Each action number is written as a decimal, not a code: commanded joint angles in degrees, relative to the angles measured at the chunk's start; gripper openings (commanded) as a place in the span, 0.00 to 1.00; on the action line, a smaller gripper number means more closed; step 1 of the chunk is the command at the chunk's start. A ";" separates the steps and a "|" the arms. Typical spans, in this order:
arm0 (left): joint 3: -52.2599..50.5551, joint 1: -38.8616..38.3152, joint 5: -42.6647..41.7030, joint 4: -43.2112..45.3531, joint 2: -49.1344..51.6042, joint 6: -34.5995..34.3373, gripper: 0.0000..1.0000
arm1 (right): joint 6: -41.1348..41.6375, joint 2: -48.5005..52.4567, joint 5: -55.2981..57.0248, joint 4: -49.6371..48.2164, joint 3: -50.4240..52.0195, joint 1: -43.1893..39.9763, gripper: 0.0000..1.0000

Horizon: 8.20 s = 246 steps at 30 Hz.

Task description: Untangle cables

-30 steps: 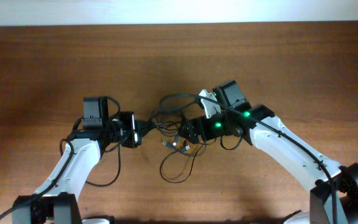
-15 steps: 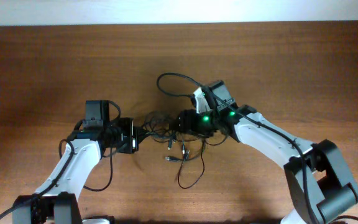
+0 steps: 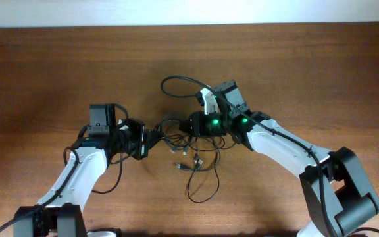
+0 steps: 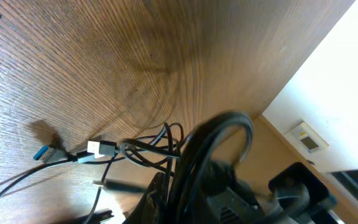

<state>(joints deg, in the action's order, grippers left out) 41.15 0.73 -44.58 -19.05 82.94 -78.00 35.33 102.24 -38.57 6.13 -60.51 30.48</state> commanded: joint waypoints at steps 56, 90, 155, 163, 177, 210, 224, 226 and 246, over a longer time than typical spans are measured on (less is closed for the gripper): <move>0.15 0.20 -8.98 28.06 -0.22 9.64 0.00 | -4.87 0.26 41.97 24.79 1.22 -2.82 0.04; 3.19 2.93 17.33 1.20 -0.22 41.00 0.79 | -22.88 0.24 -1.27 34.27 1.27 -19.76 0.38; 27.04 -8.24 24.76 -18.05 -4.00 39.93 0.00 | -21.57 -18.47 1.29 46.10 1.46 -17.35 0.70; 27.04 -17.92 15.02 -26.14 -4.00 -1.62 0.00 | 12.50 -33.68 3.67 44.94 1.75 -6.32 0.84; 27.04 -19.50 7.32 -29.07 -4.00 -6.10 0.00 | 40.46 -16.26 16.50 21.94 1.75 3.74 0.04; 27.06 -11.87 4.96 -21.27 -4.00 25.75 0.00 | 37.11 -5.05 2.80 7.43 1.70 1.05 0.04; 27.06 9.77 45.72 -27.52 -4.00 25.73 0.00 | 32.59 -6.54 56.85 53.53 1.68 -16.74 0.04; 27.17 16.63 44.28 -27.56 -4.02 25.73 0.00 | 30.97 -6.54 55.89 54.73 1.68 -26.27 0.04; 27.17 18.36 18.36 -28.76 -4.00 44.57 0.00 | -2.60 -6.67 23.67 46.34 1.68 -22.95 0.85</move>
<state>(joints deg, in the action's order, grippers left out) 67.42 22.92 -21.54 -50.02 79.83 -44.49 34.46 96.57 -12.25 52.84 -58.92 2.26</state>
